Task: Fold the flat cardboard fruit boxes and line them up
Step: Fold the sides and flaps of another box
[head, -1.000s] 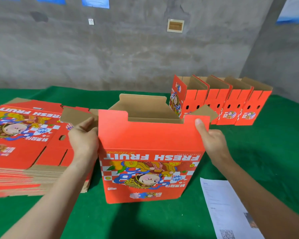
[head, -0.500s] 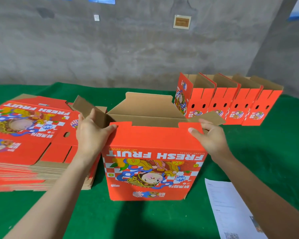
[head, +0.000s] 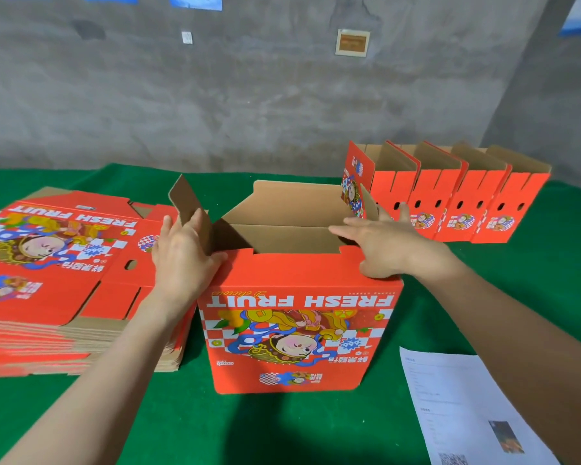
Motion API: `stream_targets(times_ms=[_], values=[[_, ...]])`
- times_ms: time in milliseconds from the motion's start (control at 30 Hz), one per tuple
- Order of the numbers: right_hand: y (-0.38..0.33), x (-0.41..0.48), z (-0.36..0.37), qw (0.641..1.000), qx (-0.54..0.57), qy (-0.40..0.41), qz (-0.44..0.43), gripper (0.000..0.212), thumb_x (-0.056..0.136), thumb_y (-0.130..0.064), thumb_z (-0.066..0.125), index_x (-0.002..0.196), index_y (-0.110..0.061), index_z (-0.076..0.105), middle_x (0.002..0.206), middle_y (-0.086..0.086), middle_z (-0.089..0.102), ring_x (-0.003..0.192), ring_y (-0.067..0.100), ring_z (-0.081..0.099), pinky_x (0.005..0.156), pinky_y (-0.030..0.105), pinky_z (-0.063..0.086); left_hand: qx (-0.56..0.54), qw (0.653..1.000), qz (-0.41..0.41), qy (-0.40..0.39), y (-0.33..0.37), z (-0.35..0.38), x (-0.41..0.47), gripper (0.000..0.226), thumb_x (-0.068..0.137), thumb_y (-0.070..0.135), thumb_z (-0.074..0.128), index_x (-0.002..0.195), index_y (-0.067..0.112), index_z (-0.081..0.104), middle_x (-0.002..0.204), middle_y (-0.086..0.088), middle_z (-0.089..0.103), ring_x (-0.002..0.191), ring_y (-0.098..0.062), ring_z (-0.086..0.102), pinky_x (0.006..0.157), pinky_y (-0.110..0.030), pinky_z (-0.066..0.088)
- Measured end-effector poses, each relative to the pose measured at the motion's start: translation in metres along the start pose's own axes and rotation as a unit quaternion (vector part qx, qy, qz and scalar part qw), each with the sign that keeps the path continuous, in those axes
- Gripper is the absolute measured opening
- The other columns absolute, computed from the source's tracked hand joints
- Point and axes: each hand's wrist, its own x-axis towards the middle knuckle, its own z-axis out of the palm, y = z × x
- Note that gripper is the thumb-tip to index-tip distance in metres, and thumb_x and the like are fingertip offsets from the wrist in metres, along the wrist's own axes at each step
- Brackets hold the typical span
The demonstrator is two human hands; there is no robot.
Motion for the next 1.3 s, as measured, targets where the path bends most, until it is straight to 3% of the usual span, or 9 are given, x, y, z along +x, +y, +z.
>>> stream_targets(times_ms=[133, 333, 533, 700, 833, 933, 1033, 1133, 1300], values=[[-0.006, 0.005, -0.009, 0.998, -0.016, -0.067, -0.002, 0.09, 0.081, -0.005, 0.049, 0.151, -0.04, 0.003, 0.159, -0.012, -0.015, 0.147, 0.032, -0.001, 0.095, 0.044, 0.043, -0.01, 0.999, 0.046, -0.009, -0.004, 0.001, 0.003, 0.1, 0.068, 0.02, 0.083, 0.15, 0.015, 0.025, 0.154, -0.014, 0.026, 0.144, -0.037, 0.015, 0.116, -0.052, 0.019], [-0.002, 0.006, -0.004, 0.999, -0.002, -0.052, -0.001, 0.087, 0.082, -0.009, 0.052, 0.151, -0.035, 0.007, 0.158, -0.007, -0.021, 0.146, 0.035, -0.001, 0.092, 0.04, 0.044, -0.168, 0.961, 0.211, -0.054, -0.006, 0.001, 0.002, 0.111, 0.073, -0.004, 0.074, 0.149, 0.038, 0.004, 0.151, 0.013, 0.029, 0.141, -0.009, 0.026, 0.11, -0.015, 0.021], [0.001, 0.007, 0.001, 0.999, 0.014, -0.034, -0.002, 0.089, 0.08, -0.009, 0.055, 0.151, -0.036, 0.009, 0.158, -0.006, -0.018, 0.146, 0.035, 0.0, 0.097, 0.043, 0.042, -0.017, 0.964, 0.221, -0.148, -0.008, -0.002, 0.008, 0.061, 0.086, 0.051, 0.056, 0.141, 0.029, 0.042, 0.132, 0.003, 0.059, 0.122, -0.021, 0.054, 0.097, -0.034, 0.043], [0.0, 0.006, 0.003, 0.999, 0.023, -0.028, -0.004, 0.087, 0.08, -0.008, 0.054, 0.15, -0.036, 0.01, 0.159, -0.007, -0.017, 0.146, 0.035, 0.0, 0.096, 0.042, 0.046, 0.048, 0.966, 0.2, -0.158, 0.006, -0.004, 0.031, 0.045, 0.096, 0.026, 0.049, 0.141, 0.025, 0.044, 0.137, -0.012, 0.048, 0.117, -0.032, 0.053, 0.096, -0.035, 0.042], [0.001, 0.003, 0.005, 0.999, 0.029, -0.021, -0.018, 0.09, 0.08, -0.005, 0.053, 0.15, -0.038, 0.008, 0.159, -0.004, -0.018, 0.146, 0.035, -0.005, 0.113, 0.046, 0.027, 0.096, 0.965, 0.178, -0.167, 0.018, 0.005, 0.049, 0.066, 0.089, 0.011, 0.05, 0.148, 0.032, 0.029, 0.149, -0.012, 0.019, 0.113, -0.038, 0.053, 0.099, -0.039, 0.042], [0.007, -0.003, 0.014, 0.993, 0.092, 0.034, -0.062, 0.097, 0.075, 0.003, 0.05, 0.149, -0.043, 0.006, 0.156, -0.008, -0.026, 0.144, 0.026, -0.022, 0.119, 0.047, -0.004, 0.105, 0.962, 0.178, -0.179, 0.021, 0.018, 0.053, 0.076, 0.083, 0.009, 0.051, 0.15, 0.029, 0.022, 0.146, -0.006, 0.024, 0.123, -0.036, 0.041, 0.106, -0.037, 0.031], [0.013, -0.011, 0.027, 0.964, 0.163, 0.146, -0.15, 0.104, 0.074, 0.008, 0.049, 0.147, -0.049, 0.001, 0.153, -0.019, -0.029, 0.144, 0.009, -0.019, 0.118, 0.034, -0.009, 0.068, 0.968, 0.17, -0.17, 0.016, 0.023, 0.056, 0.076, 0.082, 0.006, 0.052, 0.15, 0.027, 0.025, 0.143, -0.007, 0.028, 0.121, -0.036, 0.039, 0.106, -0.037, 0.029], [0.013, -0.017, 0.036, 0.919, 0.262, 0.216, -0.2, 0.105, 0.076, 0.011, 0.049, 0.145, -0.054, 0.002, 0.156, -0.026, -0.006, 0.135, -0.005, 0.026, 0.098, 0.0, 0.023, 0.057, 0.969, 0.174, -0.168, 0.015, 0.026, 0.056, 0.076, 0.081, 0.005, 0.053, 0.149, 0.027, 0.027, 0.142, -0.008, 0.028, 0.121, -0.034, 0.041, 0.106, -0.039, 0.032], [0.013, -0.018, 0.057, 0.879, 0.387, 0.248, -0.128, 0.074, 0.086, 0.003, 0.056, 0.146, -0.032, 0.03, 0.108, -0.013, 0.069, 0.084, -0.001, 0.062, 0.073, 0.01, 0.04, 0.003, 0.971, 0.194, -0.137, 0.009, 0.024, 0.051, 0.082, 0.081, 0.003, 0.057, 0.15, 0.029, 0.023, 0.14, -0.01, 0.033, 0.116, -0.031, 0.045, 0.1, -0.038, 0.038]])
